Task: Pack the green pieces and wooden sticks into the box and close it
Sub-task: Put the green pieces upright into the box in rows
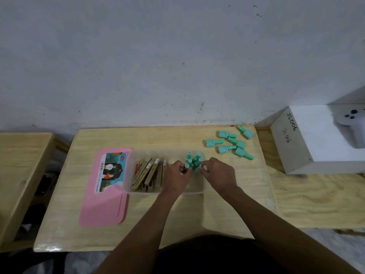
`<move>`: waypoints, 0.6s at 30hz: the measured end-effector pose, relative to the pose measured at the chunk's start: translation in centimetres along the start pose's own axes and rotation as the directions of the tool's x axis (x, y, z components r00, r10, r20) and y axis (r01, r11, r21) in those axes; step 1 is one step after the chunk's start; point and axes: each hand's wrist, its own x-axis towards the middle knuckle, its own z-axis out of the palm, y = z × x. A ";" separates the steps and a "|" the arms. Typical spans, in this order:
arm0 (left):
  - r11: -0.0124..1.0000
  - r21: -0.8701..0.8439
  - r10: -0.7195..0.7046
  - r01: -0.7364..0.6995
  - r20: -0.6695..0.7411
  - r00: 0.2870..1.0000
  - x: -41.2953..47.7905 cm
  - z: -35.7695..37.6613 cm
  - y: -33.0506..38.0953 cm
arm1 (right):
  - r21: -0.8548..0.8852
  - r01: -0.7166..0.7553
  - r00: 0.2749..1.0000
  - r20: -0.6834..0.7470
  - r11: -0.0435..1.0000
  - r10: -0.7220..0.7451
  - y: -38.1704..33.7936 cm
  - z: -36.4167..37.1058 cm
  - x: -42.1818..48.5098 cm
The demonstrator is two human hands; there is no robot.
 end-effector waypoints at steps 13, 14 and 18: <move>0.997 0.073 -0.012 0.016 -0.054 0.998 0.4 1.7 0.0 | 0.007 -0.014 0.999 -0.036 1.000 0.015 0.1 0.6 -0.3; 0.997 0.078 -0.015 0.019 -0.054 0.998 0.4 1.7 0.1 | 0.009 -0.020 0.999 -0.035 1.000 0.020 0.0 0.6 -0.3; 0.996 0.083 -0.031 0.035 -0.046 0.998 0.3 1.5 0.2 | 0.008 -0.024 0.998 -0.050 1.000 0.024 -0.1 0.7 -0.2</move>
